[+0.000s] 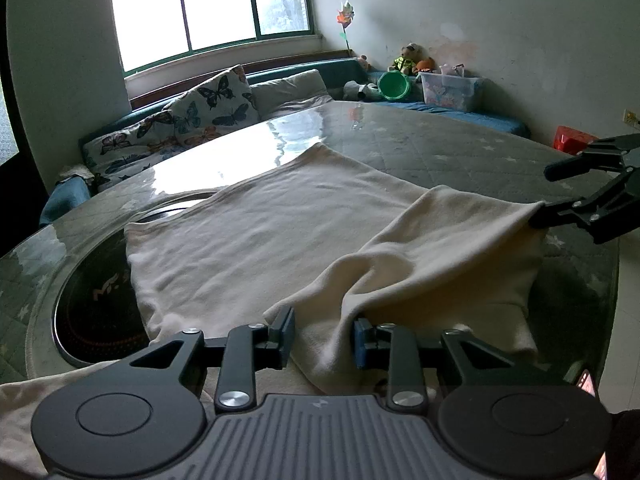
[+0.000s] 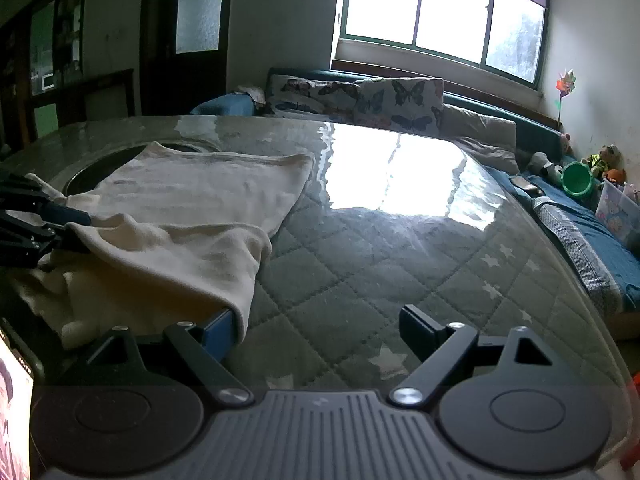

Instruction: Fold clothes

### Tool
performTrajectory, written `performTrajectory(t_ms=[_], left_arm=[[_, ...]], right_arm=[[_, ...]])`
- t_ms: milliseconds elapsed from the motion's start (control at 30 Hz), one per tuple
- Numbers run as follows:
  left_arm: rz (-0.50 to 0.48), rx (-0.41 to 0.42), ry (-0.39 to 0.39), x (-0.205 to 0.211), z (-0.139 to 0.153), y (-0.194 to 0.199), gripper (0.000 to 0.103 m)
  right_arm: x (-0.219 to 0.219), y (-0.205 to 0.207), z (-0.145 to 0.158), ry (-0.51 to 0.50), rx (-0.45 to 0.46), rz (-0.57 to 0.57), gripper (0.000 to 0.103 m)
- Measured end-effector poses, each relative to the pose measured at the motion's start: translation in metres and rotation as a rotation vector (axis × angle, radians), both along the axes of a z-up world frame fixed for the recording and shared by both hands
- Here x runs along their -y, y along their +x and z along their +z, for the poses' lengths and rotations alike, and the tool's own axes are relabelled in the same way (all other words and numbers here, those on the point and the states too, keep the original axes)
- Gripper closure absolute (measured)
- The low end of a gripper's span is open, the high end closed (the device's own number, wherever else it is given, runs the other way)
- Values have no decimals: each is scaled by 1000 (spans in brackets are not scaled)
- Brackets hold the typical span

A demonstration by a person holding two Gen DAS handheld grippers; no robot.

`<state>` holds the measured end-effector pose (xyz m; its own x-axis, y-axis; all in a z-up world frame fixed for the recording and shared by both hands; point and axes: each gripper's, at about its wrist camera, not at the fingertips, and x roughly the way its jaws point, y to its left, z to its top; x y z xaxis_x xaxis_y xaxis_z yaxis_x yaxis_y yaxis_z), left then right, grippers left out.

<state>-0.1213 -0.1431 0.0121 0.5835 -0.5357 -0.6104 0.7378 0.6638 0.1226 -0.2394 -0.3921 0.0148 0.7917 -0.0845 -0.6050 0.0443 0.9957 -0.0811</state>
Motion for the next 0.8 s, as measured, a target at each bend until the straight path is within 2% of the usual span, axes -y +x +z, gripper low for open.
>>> performTrajectory(t_ms=[433, 800], left_arm=[[9, 1, 3, -2, 0, 0, 63], [14, 8, 13, -6, 1, -1, 57]], right_arm=[[14, -24, 17, -10, 2, -24, 15], [6, 7, 25, -14, 61, 13, 15]])
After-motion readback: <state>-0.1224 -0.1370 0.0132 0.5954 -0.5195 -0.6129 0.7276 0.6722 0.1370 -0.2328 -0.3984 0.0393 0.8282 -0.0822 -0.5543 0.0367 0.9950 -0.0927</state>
